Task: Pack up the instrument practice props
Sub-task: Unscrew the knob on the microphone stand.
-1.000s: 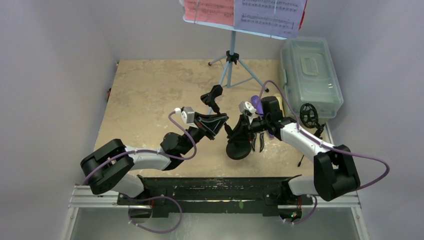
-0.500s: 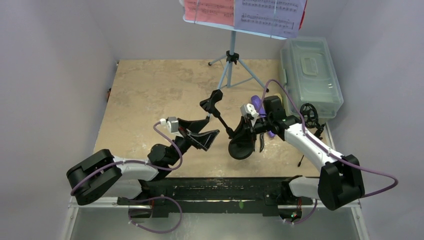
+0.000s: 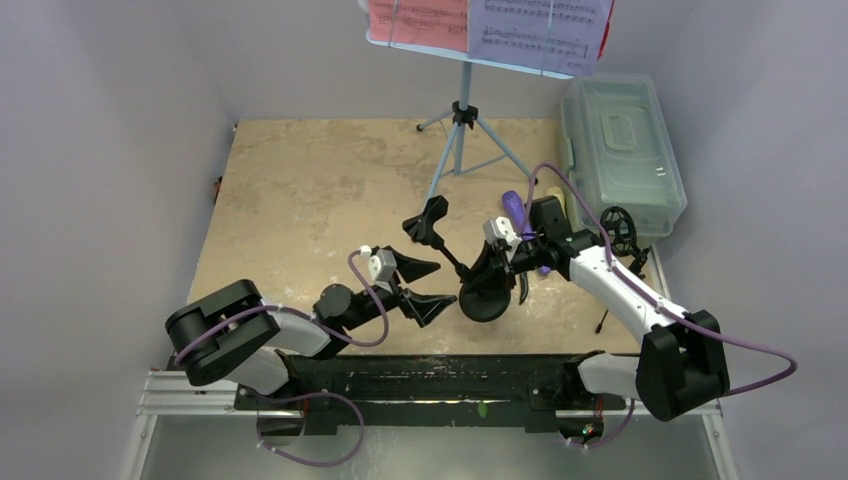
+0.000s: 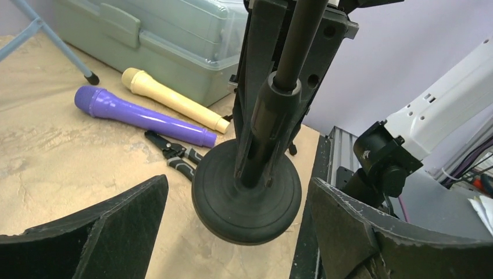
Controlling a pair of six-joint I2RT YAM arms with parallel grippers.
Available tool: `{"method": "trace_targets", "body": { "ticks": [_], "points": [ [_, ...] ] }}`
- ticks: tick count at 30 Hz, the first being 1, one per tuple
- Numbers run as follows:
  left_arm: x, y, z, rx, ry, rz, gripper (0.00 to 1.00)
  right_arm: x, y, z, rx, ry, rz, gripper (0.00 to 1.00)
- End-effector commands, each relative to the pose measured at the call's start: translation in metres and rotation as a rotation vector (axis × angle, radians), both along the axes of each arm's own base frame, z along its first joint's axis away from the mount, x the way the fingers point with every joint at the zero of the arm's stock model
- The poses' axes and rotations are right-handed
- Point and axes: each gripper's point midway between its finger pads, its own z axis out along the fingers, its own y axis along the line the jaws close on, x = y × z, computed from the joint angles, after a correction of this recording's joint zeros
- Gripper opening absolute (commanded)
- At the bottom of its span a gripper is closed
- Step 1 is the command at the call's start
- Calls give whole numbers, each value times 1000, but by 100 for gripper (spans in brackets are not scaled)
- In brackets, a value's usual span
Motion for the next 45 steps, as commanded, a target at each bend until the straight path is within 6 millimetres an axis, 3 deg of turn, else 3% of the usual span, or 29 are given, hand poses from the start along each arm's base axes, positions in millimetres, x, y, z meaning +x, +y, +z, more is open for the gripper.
{"method": "trace_targets", "body": {
  "ticks": [1,7,11,14,19,32,45],
  "points": [
    [-9,-1,82,-226,-273,-31,89,-4,1,19,86,-57,44,0],
    [-11,-8,91,-235,-311,-56,89,-1,0,15,84,-50,35,0],
    [-21,8,96,-241,-348,-45,88,2,-5,17,90,-52,18,0],
    [-32,21,78,-184,-311,-54,89,6,-10,19,96,-74,-6,0],
    [-32,38,41,-75,-137,-14,89,7,-14,19,80,-106,-16,0],
    [-21,44,10,29,97,53,90,8,-19,15,35,-181,-9,0],
    [-15,41,25,58,202,71,89,2,-21,13,32,-204,24,0]
  ]
}}
